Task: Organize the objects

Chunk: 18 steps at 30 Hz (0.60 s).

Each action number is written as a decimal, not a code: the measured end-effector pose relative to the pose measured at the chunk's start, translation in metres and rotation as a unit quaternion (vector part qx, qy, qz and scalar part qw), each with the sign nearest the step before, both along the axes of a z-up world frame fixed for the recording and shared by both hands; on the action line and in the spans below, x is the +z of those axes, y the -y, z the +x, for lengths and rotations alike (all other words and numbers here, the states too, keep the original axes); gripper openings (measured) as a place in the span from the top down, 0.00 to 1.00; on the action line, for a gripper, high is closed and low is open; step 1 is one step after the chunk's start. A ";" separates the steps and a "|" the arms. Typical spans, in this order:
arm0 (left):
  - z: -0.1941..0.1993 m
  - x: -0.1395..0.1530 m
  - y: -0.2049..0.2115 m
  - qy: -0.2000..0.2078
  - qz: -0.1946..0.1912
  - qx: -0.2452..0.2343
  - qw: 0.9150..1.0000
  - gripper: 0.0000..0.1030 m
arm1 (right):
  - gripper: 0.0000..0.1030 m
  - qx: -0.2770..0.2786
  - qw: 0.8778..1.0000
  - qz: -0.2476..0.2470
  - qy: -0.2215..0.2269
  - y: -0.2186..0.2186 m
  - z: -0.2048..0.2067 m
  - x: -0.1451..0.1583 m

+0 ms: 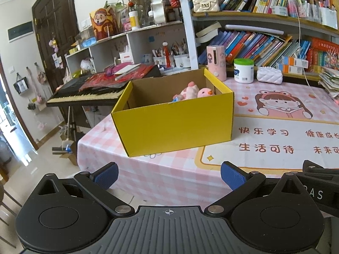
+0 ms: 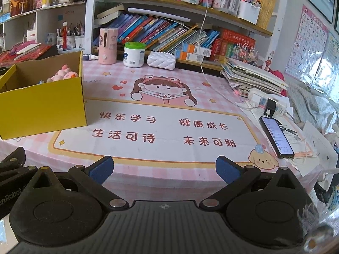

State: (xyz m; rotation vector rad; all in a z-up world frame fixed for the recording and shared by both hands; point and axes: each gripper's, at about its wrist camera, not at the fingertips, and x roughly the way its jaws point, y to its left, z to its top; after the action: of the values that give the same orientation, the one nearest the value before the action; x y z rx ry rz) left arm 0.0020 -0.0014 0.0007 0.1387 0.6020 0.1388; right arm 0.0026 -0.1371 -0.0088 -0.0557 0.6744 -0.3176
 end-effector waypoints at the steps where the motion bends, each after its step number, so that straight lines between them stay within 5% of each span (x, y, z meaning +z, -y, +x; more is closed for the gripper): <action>1: 0.000 0.000 0.000 -0.001 0.001 0.000 1.000 0.00 | 0.00 0.000 1.000 0.000 -0.001 0.000 0.000 0.000; 18: 0.002 -0.002 -0.001 -0.004 -0.003 -0.004 1.000 0.00 | 0.00 -0.002 1.000 0.001 -0.005 0.001 0.002 -0.004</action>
State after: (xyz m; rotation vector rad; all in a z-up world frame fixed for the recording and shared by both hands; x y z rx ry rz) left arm 0.0045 -0.0006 -0.0009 0.1359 0.6097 0.1278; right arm 0.0049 -0.1386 -0.0125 -0.0531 0.6845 -0.3209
